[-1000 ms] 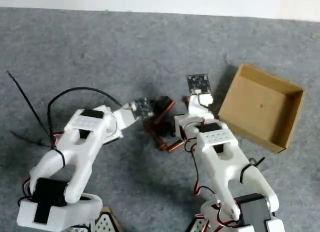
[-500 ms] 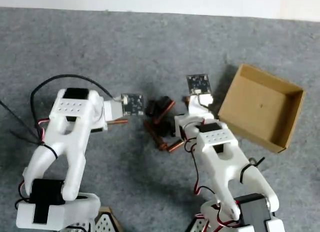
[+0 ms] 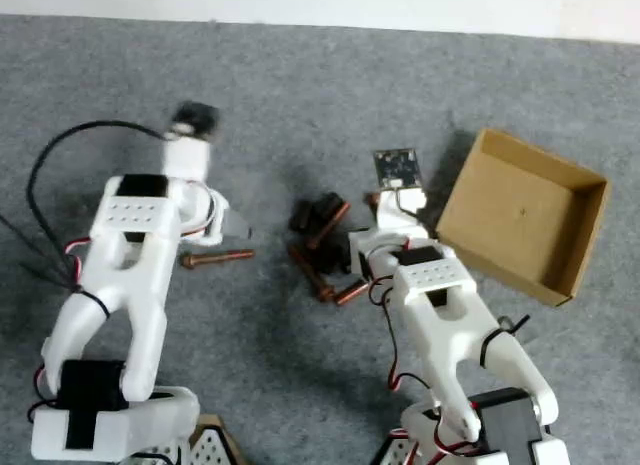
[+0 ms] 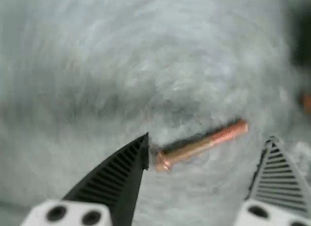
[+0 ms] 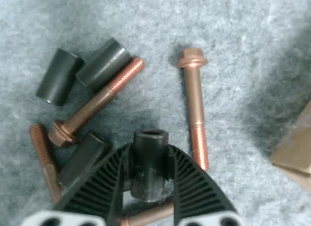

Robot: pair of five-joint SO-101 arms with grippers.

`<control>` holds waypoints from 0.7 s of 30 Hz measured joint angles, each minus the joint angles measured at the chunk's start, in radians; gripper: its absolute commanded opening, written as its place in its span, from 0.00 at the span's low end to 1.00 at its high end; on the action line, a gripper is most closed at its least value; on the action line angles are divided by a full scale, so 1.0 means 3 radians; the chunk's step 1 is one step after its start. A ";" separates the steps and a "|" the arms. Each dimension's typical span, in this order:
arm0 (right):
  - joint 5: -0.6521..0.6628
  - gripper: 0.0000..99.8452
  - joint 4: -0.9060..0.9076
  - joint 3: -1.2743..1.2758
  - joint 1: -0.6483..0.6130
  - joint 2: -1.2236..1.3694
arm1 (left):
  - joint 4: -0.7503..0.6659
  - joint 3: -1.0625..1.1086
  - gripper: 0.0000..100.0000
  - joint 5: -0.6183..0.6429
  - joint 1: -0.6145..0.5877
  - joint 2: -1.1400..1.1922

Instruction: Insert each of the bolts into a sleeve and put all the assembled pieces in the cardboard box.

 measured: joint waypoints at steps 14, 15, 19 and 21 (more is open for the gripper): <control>0.0000 0.00 0.0000 0.0000 0.0000 0.0000 | 0.0000 0.0552 0.33 0.2818 0.0276 0.0000; 0.0000 0.00 0.0000 0.0000 0.0000 0.0000 | -0.0005 0.0563 0.33 0.2874 0.0276 0.0000; 0.0000 0.00 0.0000 0.0000 0.0000 0.0000 | -0.0020 0.0609 0.33 0.2992 0.0276 0.0000; 0.0000 0.00 0.0000 0.0000 0.0000 0.0000 | -0.0118 0.0696 0.33 0.3012 0.0276 0.0000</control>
